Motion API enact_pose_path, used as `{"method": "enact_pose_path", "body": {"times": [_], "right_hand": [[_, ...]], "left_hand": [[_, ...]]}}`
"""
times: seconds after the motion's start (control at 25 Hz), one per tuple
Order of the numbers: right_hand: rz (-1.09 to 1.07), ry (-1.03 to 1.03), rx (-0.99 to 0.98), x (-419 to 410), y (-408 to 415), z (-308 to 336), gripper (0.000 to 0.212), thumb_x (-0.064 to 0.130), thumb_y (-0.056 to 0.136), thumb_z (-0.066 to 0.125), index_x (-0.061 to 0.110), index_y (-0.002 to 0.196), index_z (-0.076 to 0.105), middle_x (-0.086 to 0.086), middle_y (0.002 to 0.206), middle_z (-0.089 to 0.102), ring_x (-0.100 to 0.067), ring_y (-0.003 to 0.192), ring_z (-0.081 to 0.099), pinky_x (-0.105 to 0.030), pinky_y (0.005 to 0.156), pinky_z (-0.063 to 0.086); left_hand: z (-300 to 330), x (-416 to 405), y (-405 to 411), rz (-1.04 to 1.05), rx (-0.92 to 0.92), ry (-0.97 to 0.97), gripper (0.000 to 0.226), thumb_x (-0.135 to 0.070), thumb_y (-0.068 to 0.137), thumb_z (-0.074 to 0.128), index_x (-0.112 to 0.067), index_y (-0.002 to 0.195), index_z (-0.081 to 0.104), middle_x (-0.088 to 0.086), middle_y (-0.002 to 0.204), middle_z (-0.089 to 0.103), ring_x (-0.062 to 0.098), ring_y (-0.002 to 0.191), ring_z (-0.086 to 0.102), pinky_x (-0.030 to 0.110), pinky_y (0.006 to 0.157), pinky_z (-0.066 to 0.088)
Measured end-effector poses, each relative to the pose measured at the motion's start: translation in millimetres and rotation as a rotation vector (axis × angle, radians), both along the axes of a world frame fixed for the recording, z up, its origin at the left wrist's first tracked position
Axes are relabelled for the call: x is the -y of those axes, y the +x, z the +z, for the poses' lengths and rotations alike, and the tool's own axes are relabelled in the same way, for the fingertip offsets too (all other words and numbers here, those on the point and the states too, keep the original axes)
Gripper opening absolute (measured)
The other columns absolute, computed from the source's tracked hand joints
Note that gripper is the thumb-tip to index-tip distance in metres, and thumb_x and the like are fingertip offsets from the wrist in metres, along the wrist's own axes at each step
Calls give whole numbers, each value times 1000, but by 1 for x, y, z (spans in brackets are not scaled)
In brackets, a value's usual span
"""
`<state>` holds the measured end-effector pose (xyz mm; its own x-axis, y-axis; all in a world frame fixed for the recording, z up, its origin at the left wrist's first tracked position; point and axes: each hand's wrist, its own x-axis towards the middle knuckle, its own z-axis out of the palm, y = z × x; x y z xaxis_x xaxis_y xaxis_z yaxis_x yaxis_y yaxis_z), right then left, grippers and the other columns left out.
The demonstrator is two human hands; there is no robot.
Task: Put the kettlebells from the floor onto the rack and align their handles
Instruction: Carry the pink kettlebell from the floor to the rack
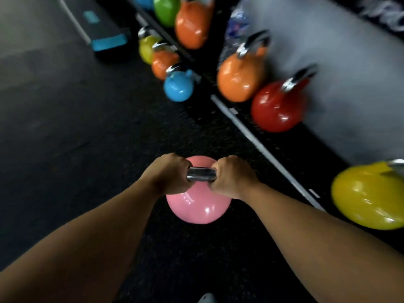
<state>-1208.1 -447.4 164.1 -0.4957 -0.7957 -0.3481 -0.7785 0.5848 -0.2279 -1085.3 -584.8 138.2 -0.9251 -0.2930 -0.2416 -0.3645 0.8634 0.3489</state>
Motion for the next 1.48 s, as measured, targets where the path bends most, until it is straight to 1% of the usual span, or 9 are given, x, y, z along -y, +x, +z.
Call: {"method": "enact_pose_path", "body": {"times": [0.2,0.28,0.4,0.56,0.76,0.88,1.12,1.24,1.48], "right_hand": [[-272,-69,-144,-98,-107,42,18,29,72,64,16,83,70,-9,90,73,-32,90,68,-29,75,51],[-368,-101,-184,-126,-135,48,19,27,73,63,16,86,70,-10,91,73,-34,90,68,-32,76,52],[-472,-110,-259,-151,-166,53,21,26,76,62,15,92,70,-13,95,73,-39,94,67,-36,77,52],[-644,-95,-267,-171,-214,55,26,26,76,61,16,99,70,-14,100,72,-39,99,66,-38,81,52],[-825,-165,-289,-179,-266,47,33,22,78,60,16,108,70,-18,104,72,-41,99,67,-40,79,54],[-927,-204,-242,-183,-297,41,36,21,79,62,14,113,69,-21,109,70,-42,102,65,-42,82,54],[-992,-244,-191,-181,-344,29,23,13,76,59,7,96,68,-26,105,68,-43,101,63,-41,82,53],[-1016,-235,-198,-183,-363,23,23,16,80,61,10,101,68,-23,106,69,-40,101,65,-39,81,53],[-1030,-217,-220,-184,-375,18,29,20,83,64,12,111,66,-21,109,69,-39,103,64,-40,83,54]], "left_hand": [[35,-63,-153,-252,-111,-58,27,-37,78,57,-25,58,43,2,66,62,27,65,62,29,54,38],[40,-83,-203,-351,-145,-60,25,-36,77,59,-22,59,49,5,69,66,30,67,64,30,54,39],[49,-102,-263,-505,-214,-109,20,-36,78,62,-16,75,66,10,78,71,36,76,68,35,59,49],[57,-126,-336,-629,-212,-144,22,-34,81,62,-17,92,70,14,94,73,40,90,69,39,70,53],[54,-137,-424,-775,-250,-153,21,-32,81,58,-14,85,67,16,89,72,38,85,70,40,67,56],[50,-145,-459,-778,-240,-73,20,-31,79,60,-15,86,68,14,87,72,37,85,69,35,66,52],[46,-144,-496,-700,-263,57,28,-22,79,69,-13,105,68,14,99,72,31,96,67,30,73,47],[42,-151,-509,-621,-242,43,32,-25,76,72,-7,103,70,17,95,73,33,91,69,34,73,52],[42,-154,-519,-586,-200,23,34,-29,78,71,-7,103,69,17,97,73,33,90,68,31,70,47]]}}
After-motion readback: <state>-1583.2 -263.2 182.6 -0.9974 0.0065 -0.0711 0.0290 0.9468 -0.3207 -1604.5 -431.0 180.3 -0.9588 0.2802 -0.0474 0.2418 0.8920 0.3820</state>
